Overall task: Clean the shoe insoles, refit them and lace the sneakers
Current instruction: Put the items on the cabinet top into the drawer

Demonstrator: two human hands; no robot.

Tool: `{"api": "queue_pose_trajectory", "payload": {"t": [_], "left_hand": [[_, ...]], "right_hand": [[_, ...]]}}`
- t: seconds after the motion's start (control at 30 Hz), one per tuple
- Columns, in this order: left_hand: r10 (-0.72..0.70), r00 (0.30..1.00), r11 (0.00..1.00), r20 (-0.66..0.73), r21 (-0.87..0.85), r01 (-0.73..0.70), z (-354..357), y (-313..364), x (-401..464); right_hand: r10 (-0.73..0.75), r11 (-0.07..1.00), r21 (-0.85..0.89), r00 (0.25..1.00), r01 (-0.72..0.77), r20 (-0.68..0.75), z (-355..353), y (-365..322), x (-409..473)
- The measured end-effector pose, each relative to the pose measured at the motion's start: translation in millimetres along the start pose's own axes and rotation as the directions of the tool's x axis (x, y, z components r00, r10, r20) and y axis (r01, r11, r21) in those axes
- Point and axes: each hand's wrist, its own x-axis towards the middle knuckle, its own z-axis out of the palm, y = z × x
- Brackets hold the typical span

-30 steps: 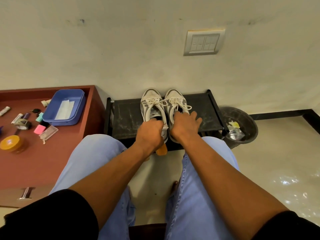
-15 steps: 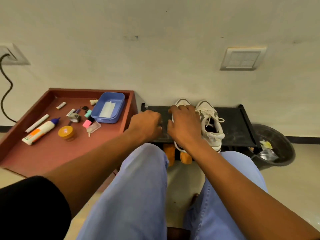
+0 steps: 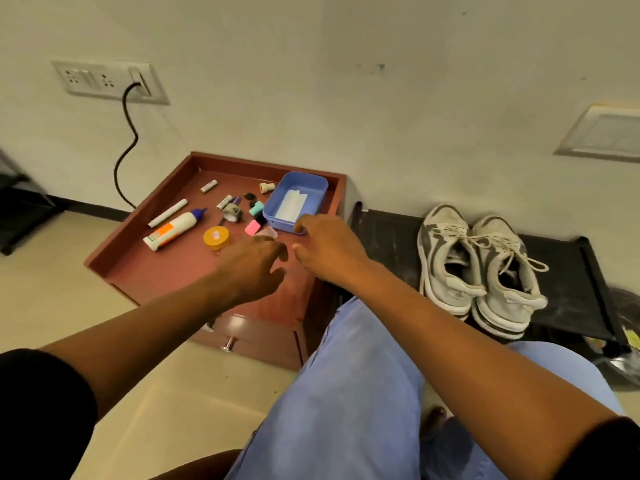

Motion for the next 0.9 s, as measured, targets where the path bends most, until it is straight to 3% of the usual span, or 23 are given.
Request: {"api": "queue_pose_trajectory", "payload": {"t": [0.27,0.4,0.63,0.77,0.9], "left_hand": [[-0.022,1.000,1.000,-0.017,-0.008,0.021,22.7,-78.0,-59.5],[-0.046,0.993,0.999,-0.108,-0.006,0.046,44.3,-95.4,-96.5],[-0.119,0.992,0.993,0.049,0.004,0.119,99.7,-106.9,-135.8],[-0.116,0.984,0.993,0.132,0.011,0.116,120.1,-114.7,-130.8],[-0.097,0.987,0.995,0.125,-0.004,0.098,123.9,-115.7,-120.0]], "right_hand": [[-0.230,0.971,-0.009,0.943,0.239,0.239,60.1,-61.5,15.1],[-0.315,0.942,-0.010,0.892,0.336,0.325,93.7,-78.3,17.9],[-0.420,0.873,-0.093,0.835,0.478,0.356,144.6,-86.2,11.0],[-0.422,0.862,-0.134,0.839,0.489,0.344,151.6,-71.5,15.5],[-0.355,0.920,-0.040,0.872,0.390,0.338,154.5,-60.4,20.8]]}}
